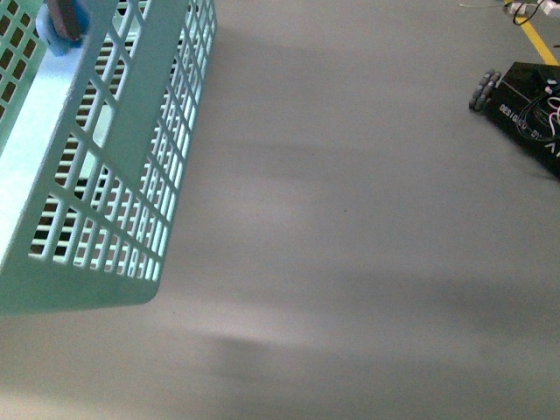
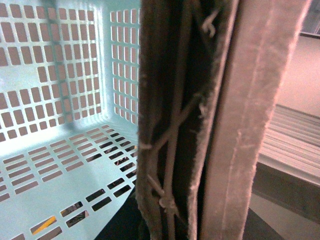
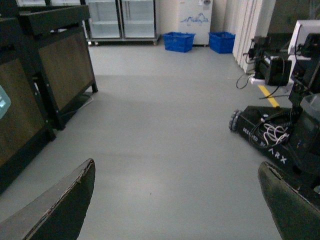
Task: Pick mango and avocado into basket
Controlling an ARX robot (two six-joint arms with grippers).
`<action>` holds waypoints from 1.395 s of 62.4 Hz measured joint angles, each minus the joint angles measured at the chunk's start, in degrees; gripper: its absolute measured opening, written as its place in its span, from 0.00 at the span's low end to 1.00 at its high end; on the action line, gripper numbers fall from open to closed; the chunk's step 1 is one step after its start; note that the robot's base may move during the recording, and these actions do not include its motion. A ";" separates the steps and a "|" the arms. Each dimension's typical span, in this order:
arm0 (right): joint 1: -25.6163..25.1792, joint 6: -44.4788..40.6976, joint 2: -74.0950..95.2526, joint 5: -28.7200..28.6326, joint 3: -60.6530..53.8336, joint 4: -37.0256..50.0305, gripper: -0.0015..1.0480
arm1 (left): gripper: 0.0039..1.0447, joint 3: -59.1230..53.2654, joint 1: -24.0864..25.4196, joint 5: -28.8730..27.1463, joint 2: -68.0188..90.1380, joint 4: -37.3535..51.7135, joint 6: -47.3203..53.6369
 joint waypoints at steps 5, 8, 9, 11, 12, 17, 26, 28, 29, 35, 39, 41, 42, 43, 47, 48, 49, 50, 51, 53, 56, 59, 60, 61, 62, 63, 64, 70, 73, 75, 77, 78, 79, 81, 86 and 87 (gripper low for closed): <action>0.00 0.02 0.00 0.02 0.00 0.00 0.92 | 0.16 0.02 0.00 -0.02 0.02 0.00 0.00; 0.00 0.04 0.00 0.00 0.00 0.00 0.92 | 0.16 0.02 0.00 -0.02 0.02 0.00 0.02; 0.00 0.00 0.00 0.00 0.00 0.00 0.92 | 0.16 0.02 0.00 -0.02 0.02 0.00 0.02; 0.00 0.02 0.00 0.00 0.00 0.00 0.92 | 0.16 0.02 0.00 -0.02 0.02 0.00 0.02; 0.00 0.02 0.00 0.00 0.00 0.00 0.92 | 0.16 0.02 0.00 -0.02 0.00 0.00 0.02; 0.00 0.02 0.00 0.00 0.00 0.00 0.92 | 0.16 0.04 0.00 -0.02 0.00 0.00 0.02; 0.00 0.04 0.00 0.00 0.00 0.00 0.92 | 0.16 0.04 0.00 0.00 0.02 0.00 0.02; 0.00 0.02 0.00 0.00 0.00 0.00 0.92 | 0.16 0.04 0.00 0.00 0.02 0.00 0.02; 0.00 0.00 0.00 0.02 0.00 0.00 0.92 | 0.16 0.04 0.00 0.00 0.02 0.00 0.02; 0.00 0.02 0.00 0.00 0.00 0.00 0.92 | 0.16 0.07 0.00 0.00 0.02 0.00 0.02; 0.00 0.04 0.00 0.02 0.00 0.00 0.92 | 0.16 0.09 0.00 -0.02 0.02 0.00 0.02; 0.00 0.04 0.00 0.04 0.00 0.00 0.92 | 0.16 0.09 0.00 -0.02 0.02 0.00 0.02; 0.00 0.00 0.00 0.00 0.00 0.00 0.92 | 0.16 0.09 0.00 -0.02 0.02 0.00 0.00; 0.00 0.04 0.00 0.00 0.00 0.00 0.92 | 0.16 0.09 0.00 -0.02 0.02 0.00 0.02; -0.02 0.02 0.00 0.00 0.00 0.00 0.92 | 0.16 0.09 0.00 -0.02 0.02 0.00 0.02; 0.00 0.02 0.00 0.00 0.00 0.00 0.92 | 0.16 0.09 0.00 -0.02 0.00 0.00 0.02; 0.00 0.04 0.00 0.02 0.00 0.00 0.92 | 0.16 0.09 0.00 -0.02 0.02 0.00 0.02; 0.00 0.02 0.00 0.02 0.00 0.00 0.92 | 0.16 0.09 0.00 0.00 0.02 0.00 0.00; 0.00 0.04 0.00 0.00 0.00 0.00 0.92 | 0.16 0.09 0.00 -0.02 0.02 0.00 0.00; 0.00 0.04 0.00 0.00 0.00 0.00 0.92 | 0.16 0.09 0.00 0.00 0.02 0.00 0.02; 0.00 0.02 0.00 0.02 0.00 0.00 0.92 | 0.16 0.11 0.00 0.00 0.00 0.00 0.02; 0.00 0.02 0.00 0.02 0.00 0.00 0.92 | 0.16 0.09 0.00 -0.02 0.00 0.00 0.02; 0.00 0.02 0.00 0.00 0.00 0.00 0.92 | 0.16 0.09 0.00 0.00 0.02 0.00 0.02; 0.00 0.04 0.00 0.02 0.00 0.00 0.92 | 0.16 0.09 0.00 0.00 0.02 0.00 0.00; 0.00 0.04 0.00 0.00 0.00 0.00 0.92 | 0.16 0.09 0.00 -0.02 0.02 0.00 0.00; 0.00 0.02 0.00 0.02 0.00 0.00 0.92 | 0.16 0.09 0.00 -0.02 0.02 0.00 0.00; 0.00 0.02 0.00 0.00 0.00 0.00 0.92 | 0.16 0.09 0.00 -0.02 0.02 0.00 0.00; 0.00 0.02 0.00 0.00 0.00 0.00 0.92 | 0.16 0.11 0.00 -0.02 0.02 0.00 0.00; 0.00 0.02 0.00 0.00 0.00 0.00 0.92 | 0.16 0.17 0.00 -0.02 0.00 0.00 0.00; 0.00 0.02 0.00 0.02 0.00 0.02 0.92 | 0.16 0.17 0.00 0.00 0.00 0.00 0.00; 0.00 0.04 0.00 0.00 0.00 0.02 0.92 | 0.16 0.20 0.00 0.00 0.00 0.00 0.00; 0.00 0.04 0.00 0.04 0.00 0.02 0.92 | 0.16 0.20 0.00 0.00 0.00 0.00 -0.02; 0.00 0.00 0.00 0.02 0.00 0.04 0.92 | 0.16 0.20 0.00 0.00 0.00 0.00 0.00; 0.00 0.02 0.00 0.02 0.00 0.02 0.92 | 0.16 0.20 0.00 -0.02 0.00 0.00 0.00; 0.00 0.02 0.00 0.00 0.00 0.02 0.92 | 0.16 0.20 0.00 -0.02 0.00 0.00 0.00; 0.00 0.02 0.00 0.00 0.00 0.02 0.92 | 0.16 0.20 0.00 0.00 0.00 0.00 0.00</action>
